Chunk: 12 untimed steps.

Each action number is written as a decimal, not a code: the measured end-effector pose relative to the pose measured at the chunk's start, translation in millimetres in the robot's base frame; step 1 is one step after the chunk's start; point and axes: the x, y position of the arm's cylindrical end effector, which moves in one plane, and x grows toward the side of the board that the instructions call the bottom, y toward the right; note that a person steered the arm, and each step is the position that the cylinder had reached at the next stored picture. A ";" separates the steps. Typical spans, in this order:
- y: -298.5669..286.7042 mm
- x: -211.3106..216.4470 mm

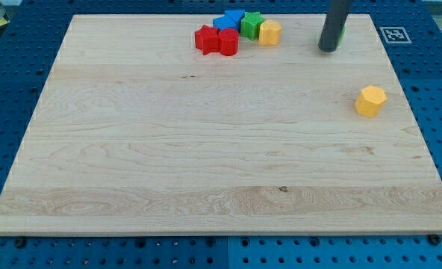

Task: Push the yellow heart into the left of the yellow hexagon

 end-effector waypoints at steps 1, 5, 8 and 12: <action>-16.1 -4.4; -77.0 -93.0; -112.0 -13.4; -25.1 43.9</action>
